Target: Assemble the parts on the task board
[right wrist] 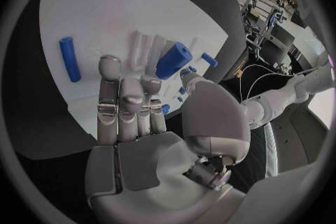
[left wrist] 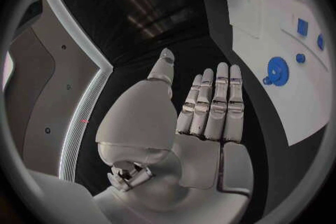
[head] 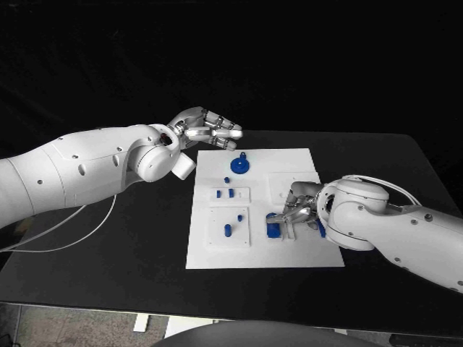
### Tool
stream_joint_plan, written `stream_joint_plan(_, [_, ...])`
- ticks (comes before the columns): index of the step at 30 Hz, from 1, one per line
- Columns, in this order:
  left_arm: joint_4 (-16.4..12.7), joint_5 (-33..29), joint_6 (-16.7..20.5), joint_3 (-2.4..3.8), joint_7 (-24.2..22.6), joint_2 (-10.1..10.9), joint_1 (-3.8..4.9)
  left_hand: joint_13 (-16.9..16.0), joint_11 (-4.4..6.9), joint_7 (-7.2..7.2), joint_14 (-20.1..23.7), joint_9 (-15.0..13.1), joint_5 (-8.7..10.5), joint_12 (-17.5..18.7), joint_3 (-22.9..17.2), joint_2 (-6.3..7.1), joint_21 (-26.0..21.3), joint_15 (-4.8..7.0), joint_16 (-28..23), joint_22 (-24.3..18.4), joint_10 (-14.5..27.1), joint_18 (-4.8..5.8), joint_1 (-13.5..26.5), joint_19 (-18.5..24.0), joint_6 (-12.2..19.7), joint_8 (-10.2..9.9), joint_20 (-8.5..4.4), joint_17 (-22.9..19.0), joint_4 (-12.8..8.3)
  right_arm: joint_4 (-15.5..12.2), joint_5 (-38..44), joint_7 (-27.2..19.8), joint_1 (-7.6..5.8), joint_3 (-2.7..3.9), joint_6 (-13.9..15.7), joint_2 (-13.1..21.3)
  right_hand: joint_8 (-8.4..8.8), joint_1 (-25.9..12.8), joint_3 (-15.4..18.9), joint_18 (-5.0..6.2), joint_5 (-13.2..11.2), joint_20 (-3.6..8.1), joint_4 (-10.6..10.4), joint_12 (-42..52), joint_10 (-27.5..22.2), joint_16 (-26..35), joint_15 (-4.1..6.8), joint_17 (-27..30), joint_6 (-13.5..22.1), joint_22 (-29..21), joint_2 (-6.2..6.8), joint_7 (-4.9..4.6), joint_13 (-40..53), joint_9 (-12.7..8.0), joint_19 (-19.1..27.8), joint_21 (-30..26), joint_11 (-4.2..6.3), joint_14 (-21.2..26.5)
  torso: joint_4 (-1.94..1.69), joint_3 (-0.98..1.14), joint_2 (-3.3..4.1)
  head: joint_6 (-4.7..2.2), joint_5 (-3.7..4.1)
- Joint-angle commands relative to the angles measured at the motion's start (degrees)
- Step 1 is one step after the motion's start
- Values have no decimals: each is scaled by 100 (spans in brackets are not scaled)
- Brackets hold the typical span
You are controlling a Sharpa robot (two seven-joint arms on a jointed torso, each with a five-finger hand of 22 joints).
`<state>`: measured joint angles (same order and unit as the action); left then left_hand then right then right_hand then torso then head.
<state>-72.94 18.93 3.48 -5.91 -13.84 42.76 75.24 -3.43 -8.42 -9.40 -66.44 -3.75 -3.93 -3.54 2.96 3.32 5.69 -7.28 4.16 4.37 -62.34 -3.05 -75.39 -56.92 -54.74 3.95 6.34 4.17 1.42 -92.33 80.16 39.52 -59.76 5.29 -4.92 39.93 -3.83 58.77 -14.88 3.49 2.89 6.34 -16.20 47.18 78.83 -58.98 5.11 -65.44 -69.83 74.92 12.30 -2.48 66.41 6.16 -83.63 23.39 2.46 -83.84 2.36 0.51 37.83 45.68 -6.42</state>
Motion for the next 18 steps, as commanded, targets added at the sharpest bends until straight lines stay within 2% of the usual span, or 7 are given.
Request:
stream_joint_plan(1, [-9,6,-66,3,-31,-7,6,-6,5,-12,42,-4,-18,12,26,-40,-8,-4,-10,-8,28,58,13,20,35,-16,30,2,-2,-4,107,-36,12,-8,87,40,11,25,11,-54,-10,20,9,-21,-6,30,36,-1,26,302,16,-7,4,-8,0,-43,0,8,-1,5,2,-5,2])
stream_joint_plan(5, [-8,6,-66,2,-31,-3,6,-6,5,-12,42,-4,-18,12,26,-40,-8,-4,-10,-8,28,58,13,20,35,-16,30,2,-2,-64,27,-295,16,-7,406,128,12,42,-26,-52,-11,26,3,6,9,22,42,-10,26,309,2,-6,20,-10,-10,-10,3,4,-5,7,3,-12,-2])
stream_joint_plan(11, [-5,7,-63,1,-31,8,6,-6,5,-12,42,-4,-18,12,26,-40,-8,-4,-10,-8,28,58,13,20,35,-16,30,2,-2,-188,-386,-789,18,11,937,303,12,73,-16,-56,-10,39,18,25,16,12,54,-25,25,316,21,-6,34,-10,-25,26,5,5,11,3,1,-19,-7])
stream_joint_plan(14, [-1,7,-62,1,-32,9,6,-6,5,-12,42,-4,-18,12,26,-40,-8,-4,-10,-8,28,58,13,20,35,-16,30,2,-2,-242,-530,-935,19,37,1060,373,14,76,46,-65,-10,48,9,31,15,16,58,-27,37,316,27,-9,42,-11,-29,25,5,8,11,6,-1,-23,-5])
stream_joint_plan(18, [1,8,-63,0,-33,13,6,-6,5,-12,42,-4,-18,12,26,-40,-8,-4,-10,-8,28,58,13,20,35,-16,30,2,-2,-315,-650,-1086,19,72,1059,479,13,100,94,-72,-10,53,19,25,4,28,59,-23,72,309,38,-18,44,-17,-22,-9,-1,13,0,5,-1,-28,-4])
